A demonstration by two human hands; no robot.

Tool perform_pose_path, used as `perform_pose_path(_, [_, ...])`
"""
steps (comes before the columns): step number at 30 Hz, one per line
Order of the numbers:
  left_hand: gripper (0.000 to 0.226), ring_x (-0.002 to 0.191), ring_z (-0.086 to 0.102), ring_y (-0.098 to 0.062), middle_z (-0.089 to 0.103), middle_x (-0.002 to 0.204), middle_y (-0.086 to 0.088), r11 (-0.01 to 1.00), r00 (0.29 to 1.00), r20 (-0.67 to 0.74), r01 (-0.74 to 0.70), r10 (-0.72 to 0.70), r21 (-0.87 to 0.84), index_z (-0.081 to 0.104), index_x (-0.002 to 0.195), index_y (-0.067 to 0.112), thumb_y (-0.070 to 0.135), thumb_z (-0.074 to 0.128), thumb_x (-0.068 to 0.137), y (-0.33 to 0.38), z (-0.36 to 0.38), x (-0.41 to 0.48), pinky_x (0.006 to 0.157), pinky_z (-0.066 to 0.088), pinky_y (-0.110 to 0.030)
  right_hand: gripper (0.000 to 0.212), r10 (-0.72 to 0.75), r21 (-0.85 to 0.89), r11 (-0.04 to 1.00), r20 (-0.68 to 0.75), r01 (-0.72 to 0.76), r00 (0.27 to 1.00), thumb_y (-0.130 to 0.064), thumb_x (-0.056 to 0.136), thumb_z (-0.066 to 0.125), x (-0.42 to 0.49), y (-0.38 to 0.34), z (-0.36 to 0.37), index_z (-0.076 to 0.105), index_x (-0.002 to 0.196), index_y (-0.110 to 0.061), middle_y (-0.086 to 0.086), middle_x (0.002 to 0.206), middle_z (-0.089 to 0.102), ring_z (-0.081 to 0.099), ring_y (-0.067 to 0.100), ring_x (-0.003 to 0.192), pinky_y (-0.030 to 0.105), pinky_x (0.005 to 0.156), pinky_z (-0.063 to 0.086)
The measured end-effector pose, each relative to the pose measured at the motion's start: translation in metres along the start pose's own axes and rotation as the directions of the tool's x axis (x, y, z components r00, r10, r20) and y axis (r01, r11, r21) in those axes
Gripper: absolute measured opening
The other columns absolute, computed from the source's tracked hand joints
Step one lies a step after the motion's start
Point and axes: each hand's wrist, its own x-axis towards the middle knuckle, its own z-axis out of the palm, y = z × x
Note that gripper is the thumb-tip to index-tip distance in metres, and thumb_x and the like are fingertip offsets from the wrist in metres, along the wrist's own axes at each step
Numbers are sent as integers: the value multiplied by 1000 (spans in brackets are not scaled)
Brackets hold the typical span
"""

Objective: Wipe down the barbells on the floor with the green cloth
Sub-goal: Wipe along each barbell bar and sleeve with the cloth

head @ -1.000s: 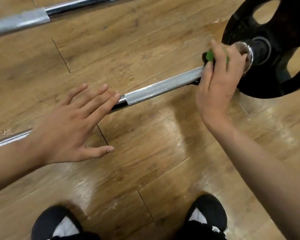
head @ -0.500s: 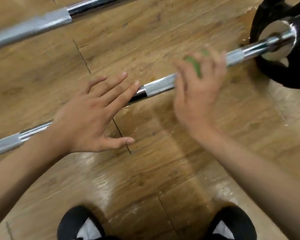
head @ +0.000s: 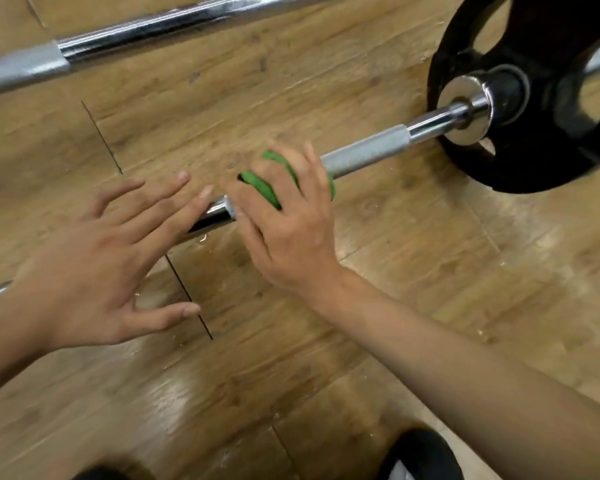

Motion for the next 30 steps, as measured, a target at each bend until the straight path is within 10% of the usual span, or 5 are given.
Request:
perform_pose_path(3, [101, 160, 21, -24, 38, 166, -12, 1000, 1000, 3, 6, -6, 7, 19, 167, 11, 81, 30, 95, 0, 0, 0, 125, 19, -54, 29, -207, -143, 969, -27, 201, 978, -17, 103, 54, 3, 74, -20, 77, 120, -13, 13, 107, 72, 68, 34, 106, 49, 116, 38])
perform_pose_path(9, [100, 159, 24, -25, 42, 163, -12, 999, 1000, -17, 21, -20, 30, 22, 166, 11, 81, 30, 95, 2, -1, 3, 125, 22, -56, 26, 447, -96, 861, -322, -499, 834, -8, 100, 49, 7, 81, -25, 71, 110, -1, 23, 123, 63, 52, 44, 126, 58, 115, 34])
perform_pose_path(16, [93, 160, 20, -25, 38, 166, -13, 998, 1000, 11, 13, -14, 57, 17, 167, 11, 74, 28, 100, 0, -4, 1, 126, 21, -55, 28, -149, -161, 975, 24, 151, 989, -21, 101, 61, -10, 42, -8, 74, 127, -21, 13, 126, 69, 62, 37, 125, 50, 120, 31])
perform_pose_path(24, [94, 162, 14, -24, 33, 168, -10, 999, 1000, 28, -10, 9, 49, 12, 168, 13, 77, 25, 100, 3, -3, 0, 126, 20, -57, 29, 305, -208, 923, -117, -324, 945, -16, 108, 47, -12, 58, -29, 66, 128, -6, 22, 141, 55, 41, 43, 139, 58, 119, 30])
perform_pose_path(30, [87, 162, 6, -22, 20, 171, -6, 998, 998, 42, -49, 48, 32, 8, 168, 10, 70, 16, 106, 8, -3, -4, 130, 9, -49, 28, 317, -299, 907, 18, -297, 948, -18, 109, 48, -7, 47, -52, 67, 129, -12, 13, 132, 59, 42, 36, 134, 49, 118, 34])
